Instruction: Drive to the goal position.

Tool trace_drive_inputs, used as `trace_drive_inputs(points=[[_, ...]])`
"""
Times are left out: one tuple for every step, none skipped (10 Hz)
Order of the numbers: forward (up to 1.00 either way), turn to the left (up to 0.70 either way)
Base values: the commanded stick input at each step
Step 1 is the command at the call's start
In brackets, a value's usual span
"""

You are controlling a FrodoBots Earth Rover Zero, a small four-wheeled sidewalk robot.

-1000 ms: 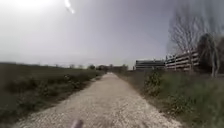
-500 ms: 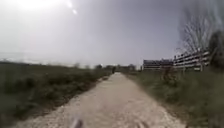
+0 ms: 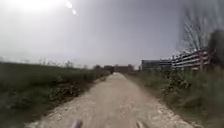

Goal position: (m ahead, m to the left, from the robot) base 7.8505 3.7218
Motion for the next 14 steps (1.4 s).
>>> trace_drive_inputs(points=[[1.00, 0.00], [1.00, 0.00], [1.00, 0.00], [1.00, 0.00], [1.00, 0.00], [1.00, 0.00], [1.00, 0.00], [1.00, 0.00], [1.00, 0.00], [1.00, 0.00], [1.00, 0.00], [1.00, 0.00], [1.00, 0.00], [1.00, -0.06]])
